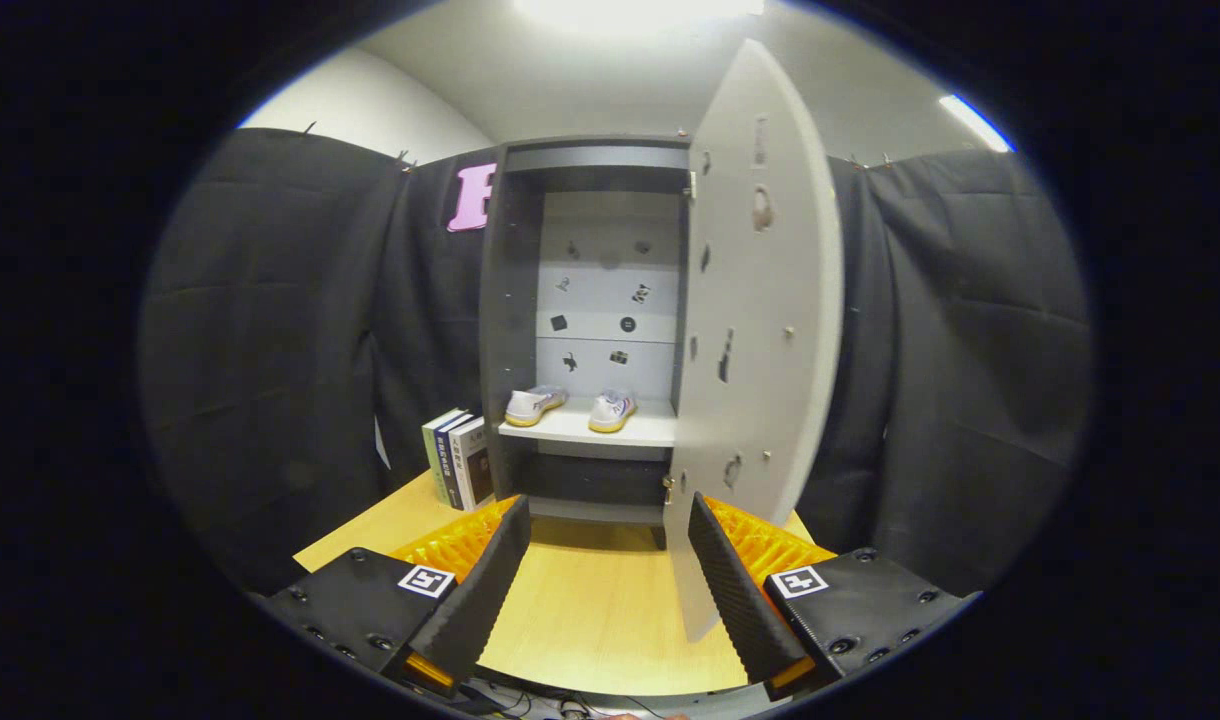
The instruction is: Open the shoe cabinet door, grab the shoes and put them into the shoe cabinet, then close the shoe cabinet door.
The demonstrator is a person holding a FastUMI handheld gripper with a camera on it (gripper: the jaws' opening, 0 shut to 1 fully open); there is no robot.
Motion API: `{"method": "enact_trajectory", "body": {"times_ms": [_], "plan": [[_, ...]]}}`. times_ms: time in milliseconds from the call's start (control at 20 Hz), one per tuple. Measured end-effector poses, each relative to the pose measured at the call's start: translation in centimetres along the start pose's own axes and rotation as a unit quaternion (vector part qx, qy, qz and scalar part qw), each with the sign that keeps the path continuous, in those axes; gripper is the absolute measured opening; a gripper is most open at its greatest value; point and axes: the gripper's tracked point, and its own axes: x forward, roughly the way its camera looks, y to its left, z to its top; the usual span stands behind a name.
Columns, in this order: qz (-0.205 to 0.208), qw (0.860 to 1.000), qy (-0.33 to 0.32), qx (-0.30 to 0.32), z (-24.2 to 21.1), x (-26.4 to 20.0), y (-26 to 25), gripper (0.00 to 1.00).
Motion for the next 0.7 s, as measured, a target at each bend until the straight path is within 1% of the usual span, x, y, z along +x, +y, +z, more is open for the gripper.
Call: {"method": "enact_trajectory", "body": {"times_ms": [200,350,500,700], "plan": [[-0.08,0.997,-0.02,0.012,0.4,-2.7,-7.5,0.99],[-0.115,0.992,-0.035,0.028,1.3,-2.5,-12.4,0.98],[-0.128,0.989,-0.052,0.044,2.7,-0.3,-16.9,0.98],[-0.119,0.989,-0.065,0.05,4.7,4.9,-20.9,0.98]]}}
